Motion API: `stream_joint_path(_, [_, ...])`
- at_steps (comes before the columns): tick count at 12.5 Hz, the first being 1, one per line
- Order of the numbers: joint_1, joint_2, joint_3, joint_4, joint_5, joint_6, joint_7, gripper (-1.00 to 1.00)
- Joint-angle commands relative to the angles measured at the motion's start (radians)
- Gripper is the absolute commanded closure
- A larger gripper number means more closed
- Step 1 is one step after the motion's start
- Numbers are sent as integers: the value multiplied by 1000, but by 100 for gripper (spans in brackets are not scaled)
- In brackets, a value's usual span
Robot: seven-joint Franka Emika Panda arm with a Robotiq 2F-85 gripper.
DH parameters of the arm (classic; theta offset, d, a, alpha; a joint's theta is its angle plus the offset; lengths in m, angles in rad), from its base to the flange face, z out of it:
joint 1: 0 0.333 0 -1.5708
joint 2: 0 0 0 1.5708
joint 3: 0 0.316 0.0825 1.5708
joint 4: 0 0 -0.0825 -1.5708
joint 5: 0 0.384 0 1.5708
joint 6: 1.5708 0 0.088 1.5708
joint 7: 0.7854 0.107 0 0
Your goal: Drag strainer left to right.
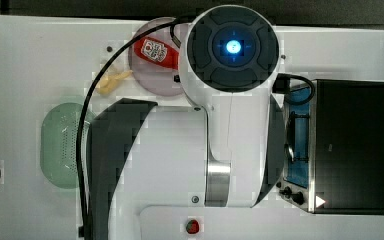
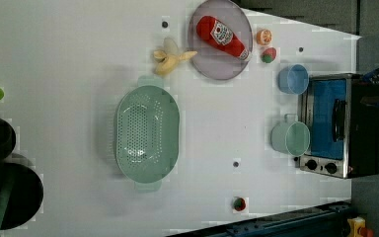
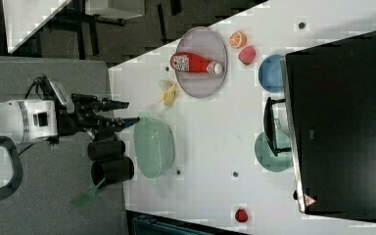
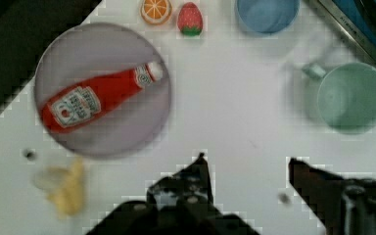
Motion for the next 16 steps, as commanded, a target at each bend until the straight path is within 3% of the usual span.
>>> stream_joint_path(1, [-3, -395, -50, -152, -7, -223, 69, -59])
stream_joint_path(3, [-2, -395, -48, -153, -6, -223, 69, -100])
stream_joint_path(8, [41, -319, 92, -160, 72, -121, 115, -100])
stream_joint_path(16, [52, 28, 495, -170, 68, 110, 959, -100])
